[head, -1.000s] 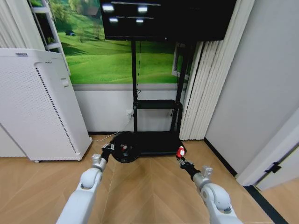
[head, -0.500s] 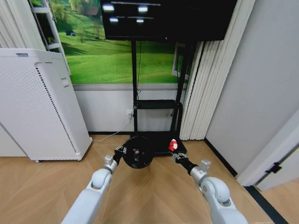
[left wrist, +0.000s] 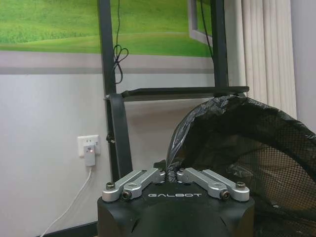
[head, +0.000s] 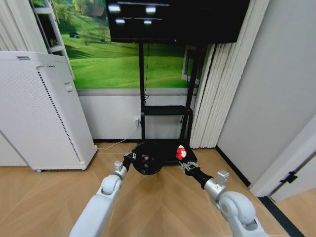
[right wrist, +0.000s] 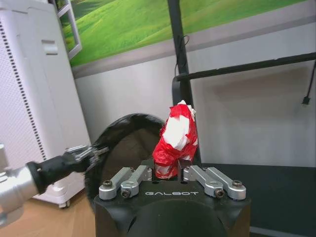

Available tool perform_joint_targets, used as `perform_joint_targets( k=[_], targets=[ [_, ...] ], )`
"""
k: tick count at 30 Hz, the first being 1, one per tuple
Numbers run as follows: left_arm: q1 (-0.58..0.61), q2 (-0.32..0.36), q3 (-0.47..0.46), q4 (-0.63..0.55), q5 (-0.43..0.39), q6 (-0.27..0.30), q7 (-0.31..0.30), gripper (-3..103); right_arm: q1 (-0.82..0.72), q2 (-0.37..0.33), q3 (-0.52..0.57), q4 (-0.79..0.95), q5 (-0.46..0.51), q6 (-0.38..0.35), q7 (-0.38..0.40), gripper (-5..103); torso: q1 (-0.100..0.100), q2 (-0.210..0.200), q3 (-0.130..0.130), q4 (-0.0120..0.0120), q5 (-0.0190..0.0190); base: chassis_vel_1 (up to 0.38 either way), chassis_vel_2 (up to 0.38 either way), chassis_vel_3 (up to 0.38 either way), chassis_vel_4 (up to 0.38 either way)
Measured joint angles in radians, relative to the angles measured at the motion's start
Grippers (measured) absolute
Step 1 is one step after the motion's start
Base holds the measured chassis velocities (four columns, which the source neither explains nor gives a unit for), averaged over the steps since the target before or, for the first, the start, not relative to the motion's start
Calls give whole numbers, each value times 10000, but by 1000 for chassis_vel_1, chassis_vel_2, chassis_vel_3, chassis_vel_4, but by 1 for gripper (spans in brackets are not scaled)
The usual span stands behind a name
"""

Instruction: Pick up the trash bin and place the garbage on the floor into it.

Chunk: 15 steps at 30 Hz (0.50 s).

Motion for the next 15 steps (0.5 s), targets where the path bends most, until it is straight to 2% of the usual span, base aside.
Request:
perform_joint_targets(
  k=[10, 15],
  targets=[
    [-125, -234, 476, 44, 111, 98, -88, 4, 265, 144, -1161, 52, -598, -229, -119, 24, 0, 0, 0, 0, -2, 0, 0, 0, 0],
    [-31, -255, 590, -216, 167, 171, -174, 4, 726, 318, -1687, -558, -944, -256, 30, 24, 0, -1, 0, 0, -1, 0, 0, 0, 0]
  ],
)
